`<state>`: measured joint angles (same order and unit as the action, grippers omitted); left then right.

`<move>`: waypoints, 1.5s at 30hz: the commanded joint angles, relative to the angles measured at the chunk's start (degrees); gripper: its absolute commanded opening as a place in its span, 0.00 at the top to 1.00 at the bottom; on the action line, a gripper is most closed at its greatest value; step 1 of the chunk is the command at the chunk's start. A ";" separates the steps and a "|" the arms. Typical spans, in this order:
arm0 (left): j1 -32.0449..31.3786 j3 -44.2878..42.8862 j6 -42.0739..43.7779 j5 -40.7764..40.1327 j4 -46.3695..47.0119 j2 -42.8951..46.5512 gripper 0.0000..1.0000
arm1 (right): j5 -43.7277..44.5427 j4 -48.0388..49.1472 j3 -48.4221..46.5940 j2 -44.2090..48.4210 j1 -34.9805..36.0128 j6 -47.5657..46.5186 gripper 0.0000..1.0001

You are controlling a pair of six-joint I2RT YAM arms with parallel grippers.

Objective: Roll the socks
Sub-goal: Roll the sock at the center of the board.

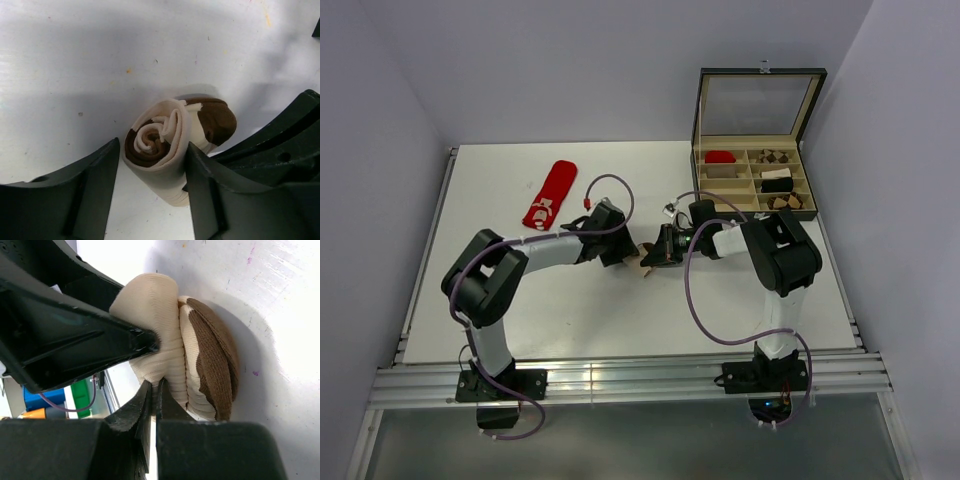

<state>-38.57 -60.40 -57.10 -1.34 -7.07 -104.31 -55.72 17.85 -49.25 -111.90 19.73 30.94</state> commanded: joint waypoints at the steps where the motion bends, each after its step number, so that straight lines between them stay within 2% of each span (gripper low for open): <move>1: -0.28 -1.30 -0.21 -0.94 -2.77 -2.73 0.44 | 7.90 -7.82 1.70 -1.49 0.22 -3.25 1.00; 5: -0.28 -2.70 1.20 -0.59 -3.82 -4.05 0.66 | 11.94 -7.83 2.93 3.51 0.40 -4.92 0.94; 8: -0.28 -3.84 2.61 -0.06 -4.70 -4.85 0.75 | 14.93 -8.35 3.73 7.46 1.54 -6.59 0.79; 9: -0.37 -4.02 2.96 -0.24 -5.14 -4.93 0.77 | 17.64 -8.62 3.99 8.61 2.07 -7.72 0.70; 12: -0.37 -4.55 4.36 -0.76 -5.93 -4.76 0.80 | 25.27 -9.93 4.69 13.97 4.52 -10.53 0.56; 15: -0.63 -5.51 6.21 -1.12 -6.90 -4.76 0.80 | 33.29 -10.99 5.66 19.95 8.47 -13.70 0.48; 16: -0.63 -5.78 7.00 -1.20 -6.99 -4.67 0.80 | 39.40 -11.25 6.18 21.36 9.70 -14.49 0.47; 19: -0.90 -6.48 8.05 -1.29 -7.26 -4.67 0.80 | 49.70 -10.47 7.32 26.10 14.70 -17.22 0.46; 23: -1.16 -7.27 8.76 -0.77 -7.34 -4.94 0.80 | 58.16 -9.41 8.03 29.27 19.20 -20.12 0.46; 32: -1.34 -7.54 8.94 -0.59 -6.91 -5.02 0.80 | 64.07 -8.53 5.40 24.89 26.67 -24.78 0.46; 38: -1.42 -7.27 8.67 -0.15 -6.64 -5.11 0.80 | 65.21 -6.07 5.05 21.20 28.97 -25.58 0.47; 43: -1.42 -7.36 8.76 0.20 -6.55 -4.94 0.80 | 68.37 -6.24 4.34 17.86 29.84 -26.10 0.50; 45: -1.51 -7.36 8.76 0.38 -6.20 -4.85 0.79 | 69.08 -6.59 4.52 17.24 30.02 -25.67 0.55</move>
<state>-39.46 -66.89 -50.17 -0.75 -11.66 -107.90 10.28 9.89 -43.11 -93.14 48.84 6.17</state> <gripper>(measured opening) 0.352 0.472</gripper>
